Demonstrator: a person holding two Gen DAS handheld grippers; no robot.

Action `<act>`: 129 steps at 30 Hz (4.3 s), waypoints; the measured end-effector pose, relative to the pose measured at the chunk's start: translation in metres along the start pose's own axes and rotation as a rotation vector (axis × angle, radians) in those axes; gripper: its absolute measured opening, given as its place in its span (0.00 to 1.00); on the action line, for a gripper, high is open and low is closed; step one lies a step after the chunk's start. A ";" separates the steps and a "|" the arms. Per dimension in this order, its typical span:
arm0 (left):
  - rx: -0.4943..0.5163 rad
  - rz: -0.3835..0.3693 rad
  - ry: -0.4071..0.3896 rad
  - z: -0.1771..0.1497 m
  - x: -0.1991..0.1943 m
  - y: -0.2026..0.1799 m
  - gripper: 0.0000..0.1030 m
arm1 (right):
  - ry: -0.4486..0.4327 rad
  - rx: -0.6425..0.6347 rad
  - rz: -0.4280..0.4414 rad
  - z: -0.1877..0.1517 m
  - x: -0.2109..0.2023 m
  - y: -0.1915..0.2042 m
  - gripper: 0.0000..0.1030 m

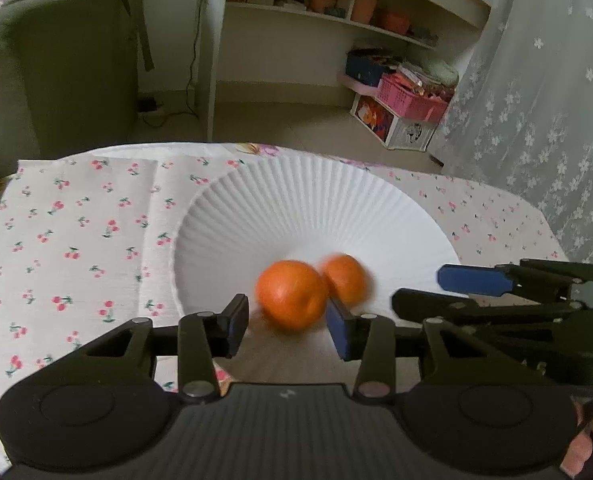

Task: Organize fruits
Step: 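Carry both mandarins onto the white plate and open both tools, then withdraw both open tools from the plate back toward the fruits, then grasp a red tomato with the right tool while the left tool grasps another red tomato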

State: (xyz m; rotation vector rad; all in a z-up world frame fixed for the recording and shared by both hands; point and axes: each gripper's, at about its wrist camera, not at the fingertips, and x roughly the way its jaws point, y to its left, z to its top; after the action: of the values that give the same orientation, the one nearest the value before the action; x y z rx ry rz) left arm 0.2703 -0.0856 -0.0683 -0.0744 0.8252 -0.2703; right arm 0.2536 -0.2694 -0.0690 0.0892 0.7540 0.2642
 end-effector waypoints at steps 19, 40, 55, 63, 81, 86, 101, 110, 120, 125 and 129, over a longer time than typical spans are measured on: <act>-0.149 0.109 -0.096 -0.026 -0.124 0.039 0.68 | 0.030 0.011 -0.058 -0.015 -0.090 0.050 0.63; -0.056 0.212 -0.046 -0.086 -0.147 0.045 0.81 | 0.119 -0.063 0.060 -0.058 -0.092 0.098 0.64; 0.019 0.193 0.043 -0.099 -0.128 0.032 0.80 | 0.139 -0.115 0.031 -0.067 -0.079 0.096 0.54; 0.060 0.223 0.068 -0.098 -0.114 0.032 0.75 | 0.119 -0.147 0.040 -0.068 -0.072 0.097 0.52; 0.122 0.095 0.120 -0.076 -0.081 0.047 0.57 | 0.095 -0.278 0.038 -0.067 -0.040 0.111 0.49; 0.199 0.061 0.105 -0.078 -0.077 0.042 0.54 | 0.119 -0.286 0.047 -0.065 -0.024 0.112 0.45; 0.242 0.000 0.107 -0.081 -0.072 0.040 0.37 | 0.154 -0.346 0.039 -0.066 -0.006 0.117 0.33; 0.169 -0.037 0.113 -0.078 -0.066 0.042 0.37 | 0.143 -0.339 0.043 -0.062 -0.020 0.112 0.32; -0.039 -0.132 0.157 -0.071 -0.057 0.075 0.24 | 0.121 -0.346 0.073 -0.057 -0.030 0.113 0.32; 0.026 -0.087 0.168 -0.074 -0.052 0.066 0.24 | 0.102 -0.309 0.063 -0.050 -0.033 0.106 0.32; 0.052 -0.051 0.169 -0.074 -0.049 0.061 0.14 | 0.090 -0.289 0.067 -0.049 -0.036 0.104 0.32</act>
State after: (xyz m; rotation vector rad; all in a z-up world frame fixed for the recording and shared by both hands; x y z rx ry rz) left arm 0.1969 -0.0113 -0.0937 -0.0243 0.9844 -0.3493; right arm 0.1741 -0.1797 -0.0626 -0.1727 0.7962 0.4406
